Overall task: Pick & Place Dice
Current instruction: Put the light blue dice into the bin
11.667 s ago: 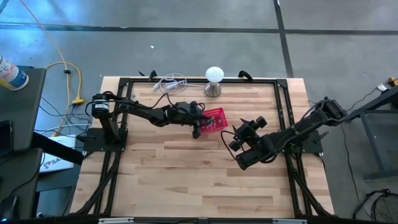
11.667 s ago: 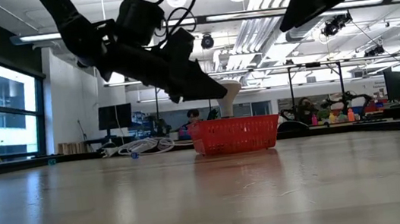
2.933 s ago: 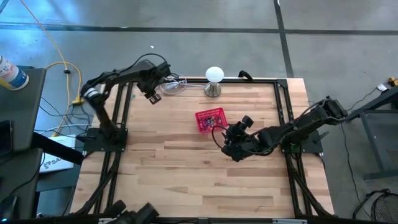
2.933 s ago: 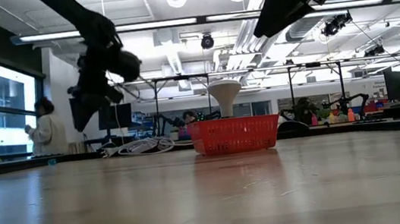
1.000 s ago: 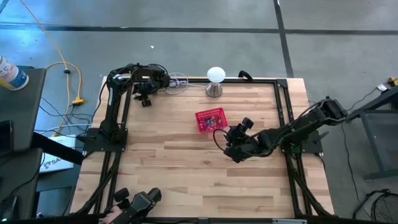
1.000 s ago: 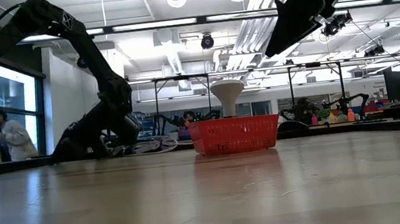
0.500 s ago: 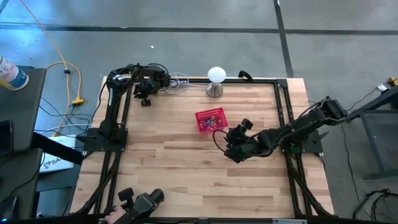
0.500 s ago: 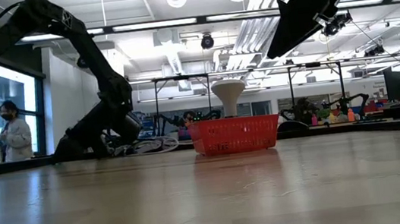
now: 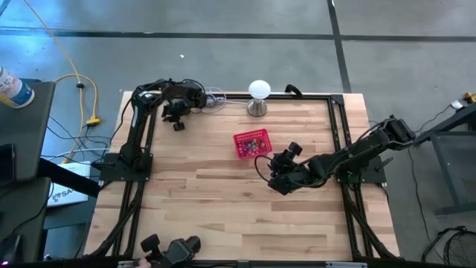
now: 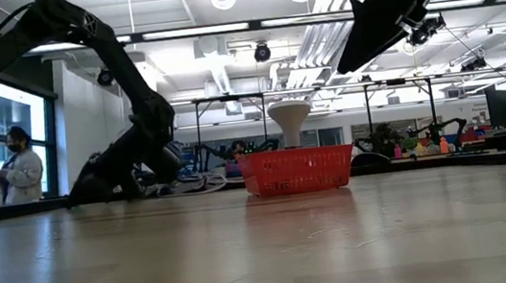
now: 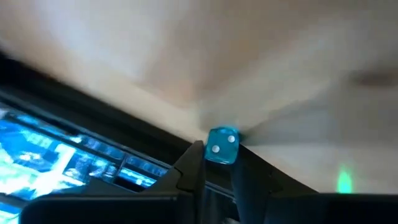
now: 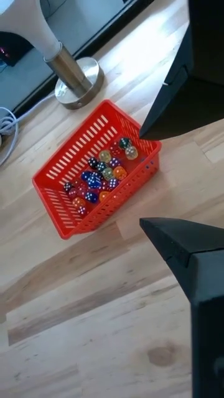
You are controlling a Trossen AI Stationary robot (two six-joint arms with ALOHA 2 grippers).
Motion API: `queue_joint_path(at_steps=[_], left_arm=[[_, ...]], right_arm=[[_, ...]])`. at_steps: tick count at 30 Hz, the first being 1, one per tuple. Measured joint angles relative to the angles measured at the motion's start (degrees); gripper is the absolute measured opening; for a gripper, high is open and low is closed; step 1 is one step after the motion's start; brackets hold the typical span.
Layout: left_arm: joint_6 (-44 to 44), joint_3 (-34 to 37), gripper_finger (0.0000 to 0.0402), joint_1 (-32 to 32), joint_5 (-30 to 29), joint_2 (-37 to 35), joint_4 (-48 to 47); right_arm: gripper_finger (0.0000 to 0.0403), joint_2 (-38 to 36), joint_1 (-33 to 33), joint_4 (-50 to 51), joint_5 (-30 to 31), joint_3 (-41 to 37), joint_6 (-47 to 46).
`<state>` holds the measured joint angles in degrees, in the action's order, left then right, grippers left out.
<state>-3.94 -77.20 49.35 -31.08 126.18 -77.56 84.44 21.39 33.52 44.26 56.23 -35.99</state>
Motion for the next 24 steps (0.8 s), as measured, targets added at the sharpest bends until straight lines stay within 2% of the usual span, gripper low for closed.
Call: queue_joint_path(at_steps=[4, 8, 11, 18, 24], left_arm=[[0.84, 0.17, 0.0053, -2.97, 3.67, -0.94, -2.42], [-0.50, 0.21, 0.0053, -5.40, 13.51, -4.71, -2.06], [-0.68, 0.21, 0.0053, -7.33, 15.21, -7.92, -2.59], [1.17, 0.21, 0.0053, -11.90, 14.41, -15.20, -6.28], [0.99, 0.21, 0.0053, -17.59, 24.17, -25.21, -2.57]], right_arm=[[0.0205, -0.02, 0.00, 0.00, -1.24, 0.00, 0.07], [0.0205, -0.02, 0.00, 0.00, -3.16, 0.00, 0.07], [0.0205, -0.02, 0.00, -0.43, -3.93, 0.00, 0.11], [0.0205, -0.02, 0.00, -1.15, -4.09, 0.00, 0.20], [0.0205, -0.02, 0.00, -1.23, -4.05, 0.00, 0.22]])
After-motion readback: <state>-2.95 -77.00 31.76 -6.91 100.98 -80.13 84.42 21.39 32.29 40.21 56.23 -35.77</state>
